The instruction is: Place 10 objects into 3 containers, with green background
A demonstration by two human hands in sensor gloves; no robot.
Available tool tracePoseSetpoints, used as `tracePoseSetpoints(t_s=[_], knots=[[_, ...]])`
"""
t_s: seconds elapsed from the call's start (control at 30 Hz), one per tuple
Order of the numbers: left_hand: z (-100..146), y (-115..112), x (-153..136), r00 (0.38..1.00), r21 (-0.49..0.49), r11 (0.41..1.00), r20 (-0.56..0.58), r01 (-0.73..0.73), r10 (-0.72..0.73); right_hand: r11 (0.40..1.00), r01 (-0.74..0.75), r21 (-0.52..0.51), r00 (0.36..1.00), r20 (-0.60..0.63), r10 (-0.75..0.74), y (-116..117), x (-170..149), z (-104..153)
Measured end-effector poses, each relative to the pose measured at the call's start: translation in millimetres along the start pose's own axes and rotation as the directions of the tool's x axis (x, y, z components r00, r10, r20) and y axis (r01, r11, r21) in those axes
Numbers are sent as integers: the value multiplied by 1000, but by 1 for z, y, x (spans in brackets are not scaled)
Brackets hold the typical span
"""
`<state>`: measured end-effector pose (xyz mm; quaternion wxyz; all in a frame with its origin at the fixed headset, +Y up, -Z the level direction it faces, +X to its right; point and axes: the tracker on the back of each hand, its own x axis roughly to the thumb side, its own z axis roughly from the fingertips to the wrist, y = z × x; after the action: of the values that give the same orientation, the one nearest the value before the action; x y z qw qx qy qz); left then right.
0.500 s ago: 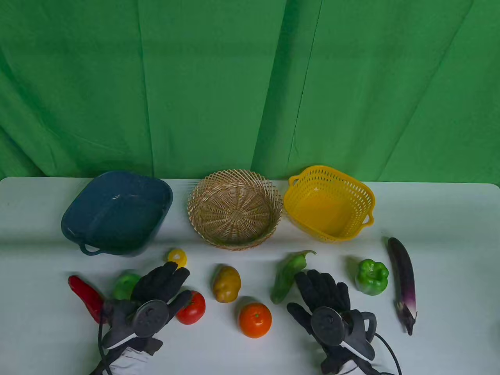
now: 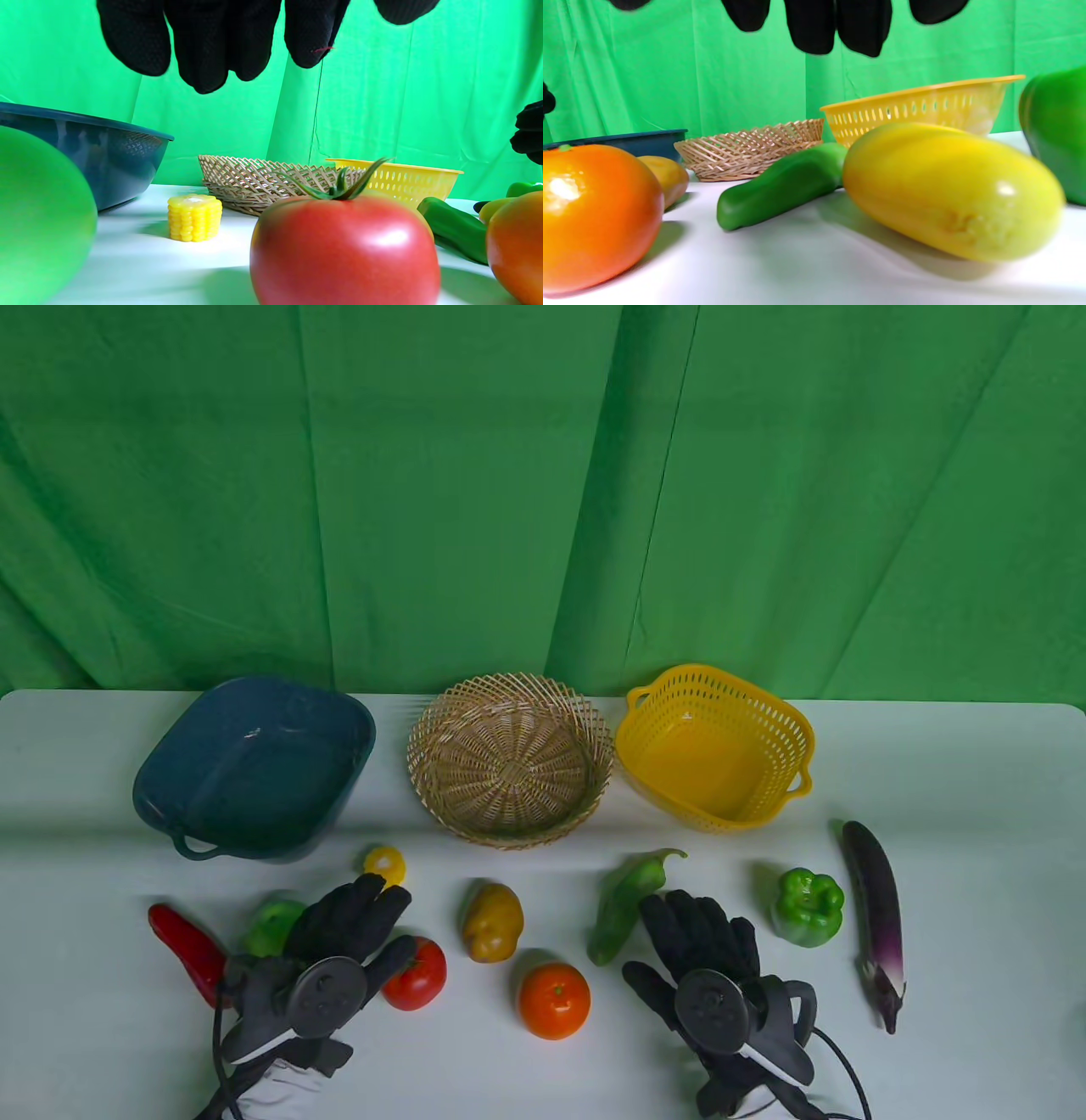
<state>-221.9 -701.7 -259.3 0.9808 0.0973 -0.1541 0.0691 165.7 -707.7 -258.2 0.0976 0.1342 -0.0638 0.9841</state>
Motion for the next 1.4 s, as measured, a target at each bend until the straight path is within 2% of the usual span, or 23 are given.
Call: tracePoseSetpoints(t_s=[0.2, 0.5, 0.7, 0.9, 1.07, 1.4], knots=[[0, 0, 0, 1000, -2, 1000, -8, 1, -1, 1000, 10, -5, 1000, 1, -10, -1, 0, 0], [8, 24, -32, 992, 122, 992, -120, -16, 30, 1000, 5, -19, 1000, 6, -5, -4, 1, 1], [15, 25, -68, 964, 134, 990, -265, 43, -6, 999, 8, -33, 1000, 3, -8, -8, 0, 2], [34, 18, -110, 898, 126, 991, -440, 32, 28, 1000, 5, -22, 1000, 3, -5, -6, 0, 1], [48, 2, -138, 828, 82, 997, -559, 0, 46, 1000, -1, -19, 1000, 5, 1, -7, 2, 2], [53, -35, -160, 715, -95, 991, -699, -91, -1, 1000, -5, -15, 1000, -11, 4, -9, 0, 2]])
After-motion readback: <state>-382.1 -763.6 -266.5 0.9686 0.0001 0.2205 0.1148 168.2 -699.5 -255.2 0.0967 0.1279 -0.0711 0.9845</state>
